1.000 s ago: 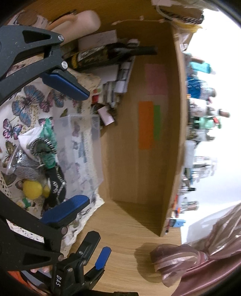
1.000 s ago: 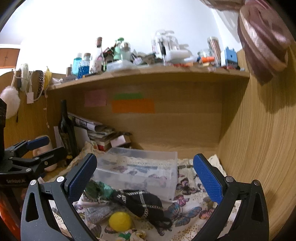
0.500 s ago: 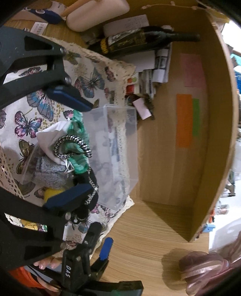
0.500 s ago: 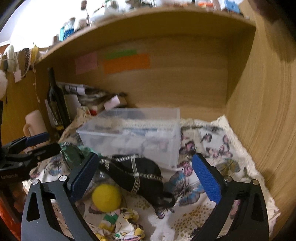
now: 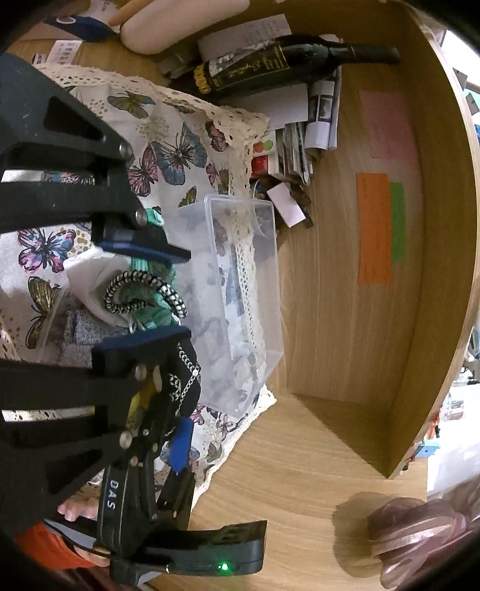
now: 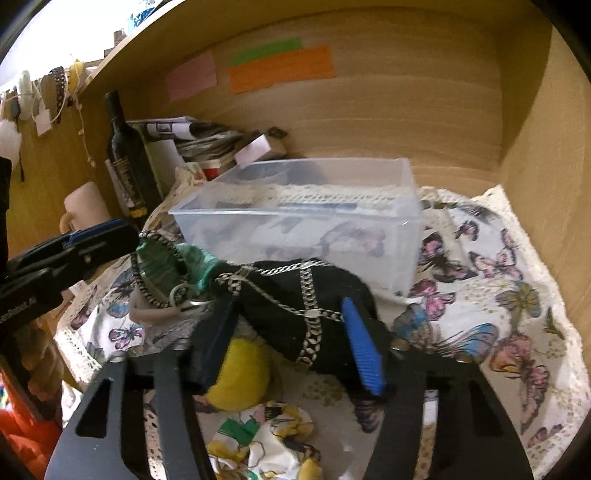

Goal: Organize soft objects
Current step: 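Move the right tool to the black knit cap while the left tool approaches the grey sock, then close the right tool on the black knit cap while the left tool grasps the grey sock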

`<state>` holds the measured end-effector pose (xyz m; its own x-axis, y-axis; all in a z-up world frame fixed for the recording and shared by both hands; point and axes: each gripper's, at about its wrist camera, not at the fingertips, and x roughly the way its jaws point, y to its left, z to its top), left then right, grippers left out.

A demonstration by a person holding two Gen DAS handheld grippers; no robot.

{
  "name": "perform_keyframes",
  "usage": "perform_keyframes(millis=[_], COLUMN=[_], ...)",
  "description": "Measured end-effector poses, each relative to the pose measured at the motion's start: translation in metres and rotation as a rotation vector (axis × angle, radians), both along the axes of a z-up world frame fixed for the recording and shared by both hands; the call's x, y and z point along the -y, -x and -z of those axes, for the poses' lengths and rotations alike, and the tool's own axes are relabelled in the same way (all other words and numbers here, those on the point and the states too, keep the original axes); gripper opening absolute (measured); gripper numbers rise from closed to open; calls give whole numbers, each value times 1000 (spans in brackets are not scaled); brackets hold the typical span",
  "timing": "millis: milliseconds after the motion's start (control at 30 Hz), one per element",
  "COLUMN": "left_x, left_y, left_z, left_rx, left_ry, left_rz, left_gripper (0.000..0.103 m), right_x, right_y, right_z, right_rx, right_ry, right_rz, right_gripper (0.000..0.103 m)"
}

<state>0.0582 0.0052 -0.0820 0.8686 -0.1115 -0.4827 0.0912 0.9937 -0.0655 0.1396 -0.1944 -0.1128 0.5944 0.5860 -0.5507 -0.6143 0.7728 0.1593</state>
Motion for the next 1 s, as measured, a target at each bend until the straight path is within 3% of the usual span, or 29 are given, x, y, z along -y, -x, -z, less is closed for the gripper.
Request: perform_keyframes(millis=[100, 167, 267, 533, 600, 767, 1000], left_x=[0, 0, -2, -10, -10, 0, 16], left_y=[-4, -6, -2, 10, 12, 23, 21], left_z=[2, 3, 1, -15, -18, -13, 20], left_rx=[-16, -25, -18, -2, -13, -11, -143], left_ry=[-8, -10, -8, 8, 28, 18, 14], left_rz=[9, 11, 4, -9, 14, 32, 90], left_gripper=[19, 13, 8, 8, 12, 61, 63], right_x=[-1, -2, 0, 17, 21, 34, 47], right_y=[4, 4, 7, 9, 11, 18, 20], right_z=[-1, -3, -5, -20, -26, -39, -46], right_rx=[16, 18, 38, 73, 87, 125, 140], right_ry=[3, 7, 8, -48, -63, -92, -115], right_rz=[-4, -11, 2, 45, 59, 91, 123], right_gripper=[34, 17, 14, 9, 9, 9, 9])
